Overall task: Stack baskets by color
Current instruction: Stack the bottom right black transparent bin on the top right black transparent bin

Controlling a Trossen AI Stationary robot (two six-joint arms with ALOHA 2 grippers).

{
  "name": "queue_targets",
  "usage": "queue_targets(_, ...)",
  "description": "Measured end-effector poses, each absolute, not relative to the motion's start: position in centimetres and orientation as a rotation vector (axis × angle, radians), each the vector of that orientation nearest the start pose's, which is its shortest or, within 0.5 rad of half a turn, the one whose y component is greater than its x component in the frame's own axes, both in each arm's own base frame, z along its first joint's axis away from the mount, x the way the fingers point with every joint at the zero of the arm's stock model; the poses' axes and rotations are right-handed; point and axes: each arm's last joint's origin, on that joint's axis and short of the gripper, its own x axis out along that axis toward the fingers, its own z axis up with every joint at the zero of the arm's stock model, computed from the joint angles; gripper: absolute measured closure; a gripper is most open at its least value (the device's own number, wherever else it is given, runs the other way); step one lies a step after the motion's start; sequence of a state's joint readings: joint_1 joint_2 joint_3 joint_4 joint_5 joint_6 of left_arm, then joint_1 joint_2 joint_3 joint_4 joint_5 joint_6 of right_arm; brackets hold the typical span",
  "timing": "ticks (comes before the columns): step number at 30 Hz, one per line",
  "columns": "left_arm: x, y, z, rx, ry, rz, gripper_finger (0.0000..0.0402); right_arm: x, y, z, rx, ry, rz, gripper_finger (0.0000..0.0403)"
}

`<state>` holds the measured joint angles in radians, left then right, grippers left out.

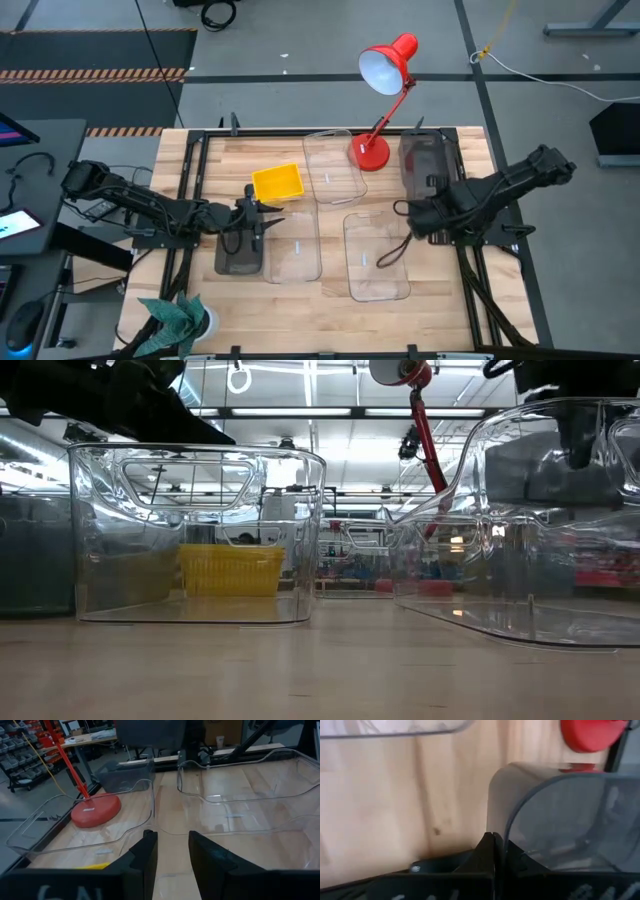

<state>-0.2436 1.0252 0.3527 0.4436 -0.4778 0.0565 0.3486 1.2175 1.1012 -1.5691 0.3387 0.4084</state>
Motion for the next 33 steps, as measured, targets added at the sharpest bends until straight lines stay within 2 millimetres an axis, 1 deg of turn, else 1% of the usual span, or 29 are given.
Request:
queue_targets(7, 20.0, -3.6, 20.2, 0.118, 0.219, 0.229, 0.0285, 14.8, 1.9, 28.7, -0.250, 1.524, -0.344, 0.0402)
queue_targets(10, 20.0, -3.6, 20.2, 0.118, 0.219, 0.229, 0.0285, 14.6, 0.7, 28.6, -0.237, 1.520, -0.346, 0.0402)
queue_targets(18, 20.0, -3.6, 20.2, 0.118, 0.218, 0.229, 0.0285, 15.7, -2.5, 28.5, -0.261, 1.487, -0.332, 0.0403)
queue_targets(23, 20.0, -3.6, 20.2, 0.119, 0.223, 0.229, 0.0285, 15.8, -4.6, 28.3, -0.243, 1.529, -0.360, 0.0403)
queue_targets(33, 20.0, -3.6, 20.1, 0.125, 0.235, 0.229, 0.0285, 15.7, -7.0, 28.2, -0.210, 1.519, -0.379, 0.0403)
